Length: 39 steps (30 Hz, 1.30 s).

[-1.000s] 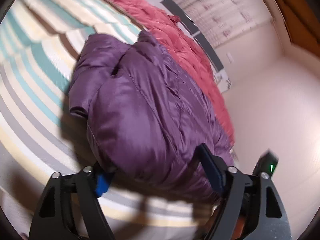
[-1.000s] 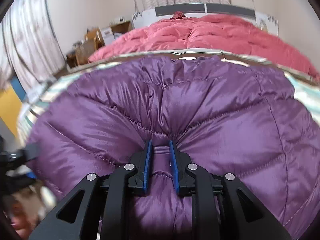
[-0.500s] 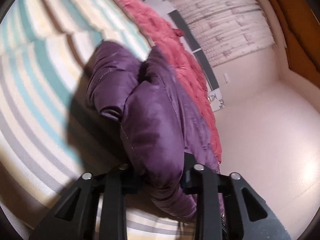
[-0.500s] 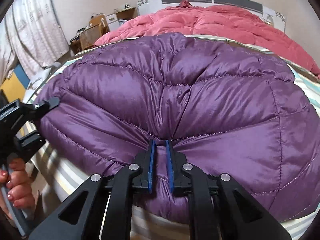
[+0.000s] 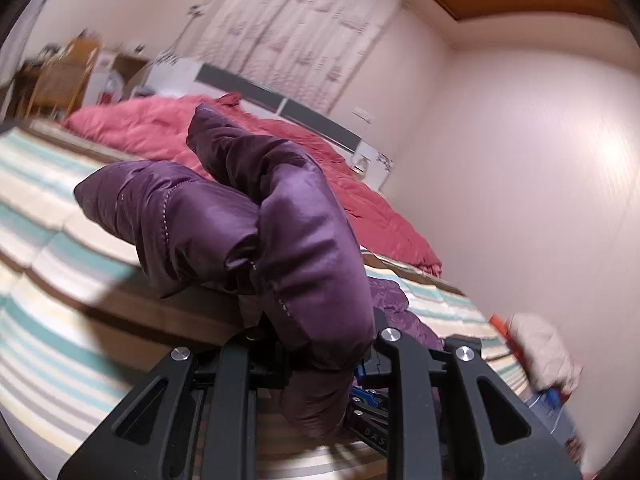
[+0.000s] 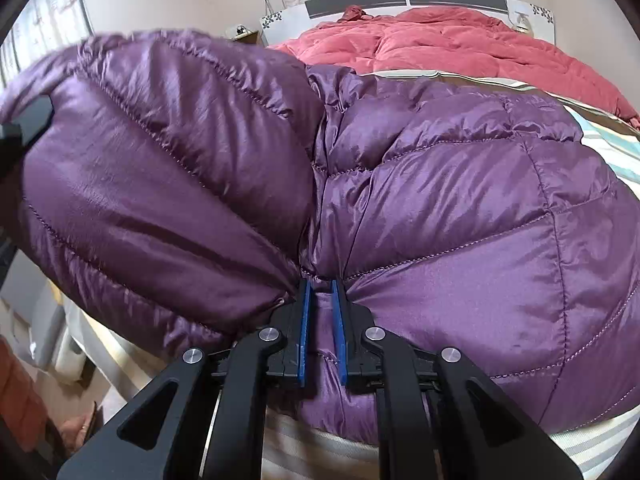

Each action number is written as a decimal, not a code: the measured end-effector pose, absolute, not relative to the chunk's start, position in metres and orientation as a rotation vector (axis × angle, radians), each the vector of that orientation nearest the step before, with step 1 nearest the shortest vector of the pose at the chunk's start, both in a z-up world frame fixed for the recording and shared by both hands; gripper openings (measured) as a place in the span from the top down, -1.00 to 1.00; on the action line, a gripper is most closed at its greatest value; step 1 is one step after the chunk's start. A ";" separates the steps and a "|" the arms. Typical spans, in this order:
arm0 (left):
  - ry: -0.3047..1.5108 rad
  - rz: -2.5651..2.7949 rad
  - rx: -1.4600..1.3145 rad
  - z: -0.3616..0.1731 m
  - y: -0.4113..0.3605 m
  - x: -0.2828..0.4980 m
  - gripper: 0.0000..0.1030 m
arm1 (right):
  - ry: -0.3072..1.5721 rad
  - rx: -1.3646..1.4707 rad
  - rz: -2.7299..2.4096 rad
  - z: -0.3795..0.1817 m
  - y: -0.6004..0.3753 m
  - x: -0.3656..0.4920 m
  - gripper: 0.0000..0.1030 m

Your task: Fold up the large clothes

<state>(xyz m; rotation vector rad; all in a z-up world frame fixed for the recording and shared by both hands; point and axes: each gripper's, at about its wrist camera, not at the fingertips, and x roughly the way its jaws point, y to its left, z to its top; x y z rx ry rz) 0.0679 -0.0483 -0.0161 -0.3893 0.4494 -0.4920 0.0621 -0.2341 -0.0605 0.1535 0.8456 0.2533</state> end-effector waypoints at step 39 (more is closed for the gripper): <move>0.441 -0.667 0.438 0.033 -0.266 0.039 0.61 | 0.676 0.508 -0.310 -0.040 -0.482 -0.021 -0.35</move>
